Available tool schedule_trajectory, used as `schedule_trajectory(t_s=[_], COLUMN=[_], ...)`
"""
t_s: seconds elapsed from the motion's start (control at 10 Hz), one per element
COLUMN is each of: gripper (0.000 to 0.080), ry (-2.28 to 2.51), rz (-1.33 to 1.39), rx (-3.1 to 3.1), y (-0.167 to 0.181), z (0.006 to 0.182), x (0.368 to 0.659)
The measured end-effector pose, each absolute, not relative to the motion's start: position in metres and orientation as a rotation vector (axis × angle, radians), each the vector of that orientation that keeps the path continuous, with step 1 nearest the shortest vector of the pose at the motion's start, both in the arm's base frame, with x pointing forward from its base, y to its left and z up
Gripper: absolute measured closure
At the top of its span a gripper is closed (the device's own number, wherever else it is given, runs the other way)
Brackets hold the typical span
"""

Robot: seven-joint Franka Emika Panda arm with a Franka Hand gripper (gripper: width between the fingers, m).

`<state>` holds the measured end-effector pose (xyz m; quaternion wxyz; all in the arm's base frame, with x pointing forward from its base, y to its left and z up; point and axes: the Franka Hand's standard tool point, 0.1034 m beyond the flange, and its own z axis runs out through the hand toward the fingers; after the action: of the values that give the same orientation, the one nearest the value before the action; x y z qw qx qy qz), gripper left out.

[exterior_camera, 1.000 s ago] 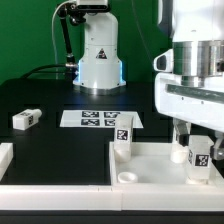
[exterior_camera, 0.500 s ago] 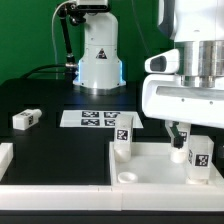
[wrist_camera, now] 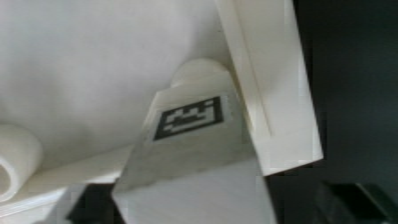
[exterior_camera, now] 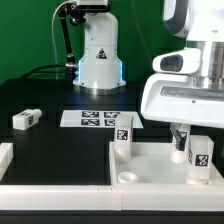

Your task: Assemble square table

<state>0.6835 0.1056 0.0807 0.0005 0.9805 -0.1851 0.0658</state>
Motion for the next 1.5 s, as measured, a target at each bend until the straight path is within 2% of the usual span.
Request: schedule_trajectory(t_s=[0.2, 0.5, 0.9, 1.1, 1.2, 1.3, 1.5], gripper=[0.0509, 0.0509, 0.0509, 0.0508, 0.0434, 0.0434, 0.0182], ry=[-0.747, -1.060, -2.225, -2.463, -2.530, -2.546, -2.491], rz=[0.207, 0.204, -0.001, -0.035, -0.038, -0.041, -0.032], rx=[3.049, 2.966, 2.365, 2.157, 2.071, 2.052, 2.117], y=[0.104, 0.101, 0.095, 0.092, 0.093, 0.094, 0.094], z=[0.081, 0.080, 0.078, 0.076, 0.076, 0.075, 0.075], x=[0.684, 0.683, 0.678, 0.675, 0.674, 0.674, 0.674])
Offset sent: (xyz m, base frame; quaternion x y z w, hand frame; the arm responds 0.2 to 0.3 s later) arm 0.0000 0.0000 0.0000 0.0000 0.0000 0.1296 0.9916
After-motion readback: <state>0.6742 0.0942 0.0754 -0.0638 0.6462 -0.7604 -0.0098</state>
